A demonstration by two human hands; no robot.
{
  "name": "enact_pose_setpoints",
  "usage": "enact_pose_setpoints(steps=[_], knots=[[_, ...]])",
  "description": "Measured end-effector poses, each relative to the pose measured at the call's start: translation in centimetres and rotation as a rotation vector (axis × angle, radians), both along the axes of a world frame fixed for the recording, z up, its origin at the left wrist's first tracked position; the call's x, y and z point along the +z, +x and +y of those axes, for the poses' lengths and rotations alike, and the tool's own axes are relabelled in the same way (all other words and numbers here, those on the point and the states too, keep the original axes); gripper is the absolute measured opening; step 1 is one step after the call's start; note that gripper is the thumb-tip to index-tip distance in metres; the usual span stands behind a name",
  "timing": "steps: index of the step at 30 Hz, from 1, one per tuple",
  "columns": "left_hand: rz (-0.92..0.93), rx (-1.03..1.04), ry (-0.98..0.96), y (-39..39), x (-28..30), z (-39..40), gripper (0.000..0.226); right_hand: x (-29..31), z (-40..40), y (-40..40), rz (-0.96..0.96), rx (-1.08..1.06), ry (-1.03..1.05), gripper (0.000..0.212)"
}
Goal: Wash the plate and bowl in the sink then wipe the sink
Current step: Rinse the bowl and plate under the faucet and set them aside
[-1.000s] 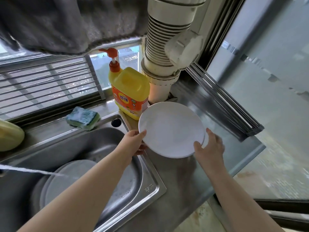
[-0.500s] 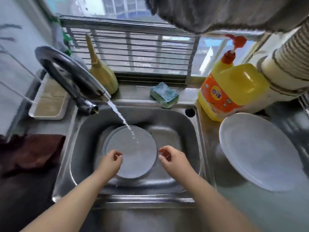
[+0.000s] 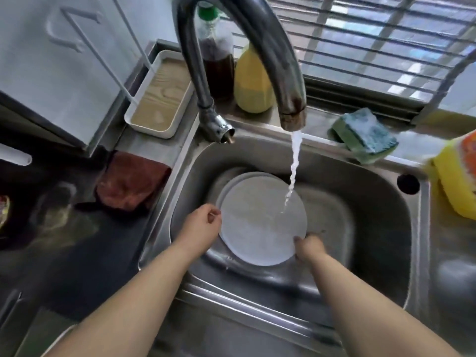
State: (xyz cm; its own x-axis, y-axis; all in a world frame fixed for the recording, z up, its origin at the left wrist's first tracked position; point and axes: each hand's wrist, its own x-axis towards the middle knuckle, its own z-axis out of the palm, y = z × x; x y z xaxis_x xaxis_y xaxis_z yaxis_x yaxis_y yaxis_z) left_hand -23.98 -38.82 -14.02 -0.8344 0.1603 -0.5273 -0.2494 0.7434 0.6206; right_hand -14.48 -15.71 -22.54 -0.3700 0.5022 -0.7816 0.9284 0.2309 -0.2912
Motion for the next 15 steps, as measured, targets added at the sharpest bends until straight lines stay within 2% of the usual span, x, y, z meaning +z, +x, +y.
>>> enact_pose_setpoints(steps=[3, 7, 11, 15], knots=[[-0.023, 0.007, 0.014, -0.1, -0.2, 0.2, 0.009, 1.2, -0.2, 0.0, 0.020, -0.019, -0.025, 0.029], [-0.061, 0.007, 0.028, -0.2, -0.1, 0.3, 0.013, 4.5, -0.4, 0.6, 0.076, 0.017, -0.065, 0.009], [-0.110, 0.014, 0.053, -0.1, 0.7, 0.3, 0.014, 8.3, -0.5, 0.6, 0.142, 0.065, -0.129, 0.022], [-0.129, 0.042, 0.066, 0.3, 1.5, 0.5, 0.014, 11.3, -0.2, 1.5, 0.169, 0.025, -0.193, 0.019]])
